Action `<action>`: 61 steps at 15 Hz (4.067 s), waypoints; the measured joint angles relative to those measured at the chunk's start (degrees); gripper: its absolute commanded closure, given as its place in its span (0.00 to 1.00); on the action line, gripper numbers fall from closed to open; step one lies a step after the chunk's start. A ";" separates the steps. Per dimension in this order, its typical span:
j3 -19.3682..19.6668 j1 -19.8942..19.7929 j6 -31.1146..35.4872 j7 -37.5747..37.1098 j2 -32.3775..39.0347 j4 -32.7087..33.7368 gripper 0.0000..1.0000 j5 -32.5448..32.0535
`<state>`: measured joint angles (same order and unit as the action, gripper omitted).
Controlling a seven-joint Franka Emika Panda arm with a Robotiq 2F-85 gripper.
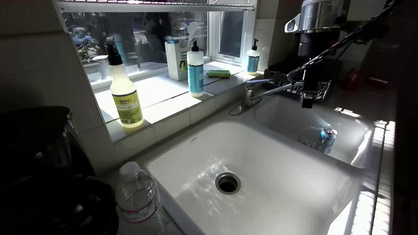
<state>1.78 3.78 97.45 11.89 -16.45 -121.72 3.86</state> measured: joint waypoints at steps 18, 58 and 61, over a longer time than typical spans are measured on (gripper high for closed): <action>4.96 -8.78 25.91 -7.91 6.74 5.85 0.00 -0.19; 2.89 -13.45 23.48 -14.55 34.83 33.29 0.00 35.30; 2.69 -13.53 23.48 -15.02 35.83 34.07 0.00 35.75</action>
<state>4.47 -9.75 120.92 -3.13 19.38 -87.65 39.61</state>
